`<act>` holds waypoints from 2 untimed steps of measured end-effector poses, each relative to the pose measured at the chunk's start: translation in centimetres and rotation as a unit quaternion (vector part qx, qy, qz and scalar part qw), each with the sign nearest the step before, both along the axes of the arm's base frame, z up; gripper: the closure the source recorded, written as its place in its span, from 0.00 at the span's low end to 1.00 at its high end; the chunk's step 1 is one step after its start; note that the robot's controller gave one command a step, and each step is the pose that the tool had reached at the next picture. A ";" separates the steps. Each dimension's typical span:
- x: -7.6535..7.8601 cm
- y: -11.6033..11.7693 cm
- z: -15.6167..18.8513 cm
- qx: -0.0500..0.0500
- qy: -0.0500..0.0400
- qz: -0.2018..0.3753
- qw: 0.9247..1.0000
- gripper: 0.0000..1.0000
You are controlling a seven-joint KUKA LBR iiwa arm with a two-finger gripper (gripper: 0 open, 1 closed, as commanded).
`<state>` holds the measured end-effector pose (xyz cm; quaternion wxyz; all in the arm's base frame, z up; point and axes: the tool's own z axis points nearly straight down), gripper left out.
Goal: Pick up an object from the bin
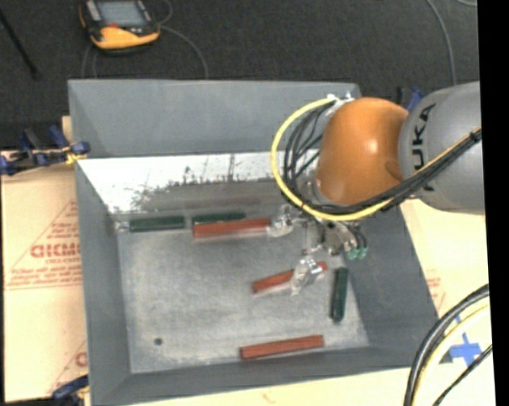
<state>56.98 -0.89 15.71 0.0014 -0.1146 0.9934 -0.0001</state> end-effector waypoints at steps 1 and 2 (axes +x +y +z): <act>0.0 -3.0 -1.9 0.000 -0.001 -0.134 0.991 0.00; 0.5 -3.8 -6.4 0.000 -0.001 -0.080 0.997 0.00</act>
Offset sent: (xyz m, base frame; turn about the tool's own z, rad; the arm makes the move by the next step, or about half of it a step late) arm 0.0058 -0.0419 -0.0871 0.0880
